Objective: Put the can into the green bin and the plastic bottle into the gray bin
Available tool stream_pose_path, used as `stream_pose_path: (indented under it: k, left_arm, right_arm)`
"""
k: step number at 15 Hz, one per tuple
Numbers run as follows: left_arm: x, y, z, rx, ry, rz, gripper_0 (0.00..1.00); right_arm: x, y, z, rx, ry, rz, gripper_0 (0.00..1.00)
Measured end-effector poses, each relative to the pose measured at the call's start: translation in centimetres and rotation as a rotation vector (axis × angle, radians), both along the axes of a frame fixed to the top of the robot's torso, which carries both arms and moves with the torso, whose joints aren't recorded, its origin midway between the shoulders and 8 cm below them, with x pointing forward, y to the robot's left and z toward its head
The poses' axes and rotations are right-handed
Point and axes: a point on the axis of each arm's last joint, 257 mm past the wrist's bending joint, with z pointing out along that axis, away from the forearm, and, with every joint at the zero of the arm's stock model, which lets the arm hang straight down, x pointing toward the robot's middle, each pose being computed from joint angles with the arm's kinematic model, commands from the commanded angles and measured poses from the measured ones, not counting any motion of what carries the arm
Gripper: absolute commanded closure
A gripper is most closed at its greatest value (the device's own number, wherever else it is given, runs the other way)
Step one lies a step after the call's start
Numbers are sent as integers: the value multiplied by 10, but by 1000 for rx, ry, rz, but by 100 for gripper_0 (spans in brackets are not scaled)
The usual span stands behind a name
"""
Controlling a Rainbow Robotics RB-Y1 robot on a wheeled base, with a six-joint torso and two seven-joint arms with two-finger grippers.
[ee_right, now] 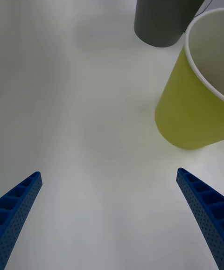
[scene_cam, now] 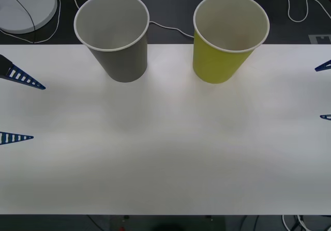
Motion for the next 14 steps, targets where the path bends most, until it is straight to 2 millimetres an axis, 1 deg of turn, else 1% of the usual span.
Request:
stream_pose_path:
  k: [3,8,11,14]
  left_arm:
    - [0,0,0,0,0,0,0]
    - [0,0,0,0,0,0,0]
    - [0,0,0,0,0,0,0]
    - [0,0,0,0,0,0,0]
  right_arm:
    - [-12,-10,-14,-12,17,-8,0]
    - [-34,-24,-31,-22,21,-29,0]
    - [-43,-31,-40,-31,27,-32,0]
    - [-46,-33,-45,-40,23,-21,0]
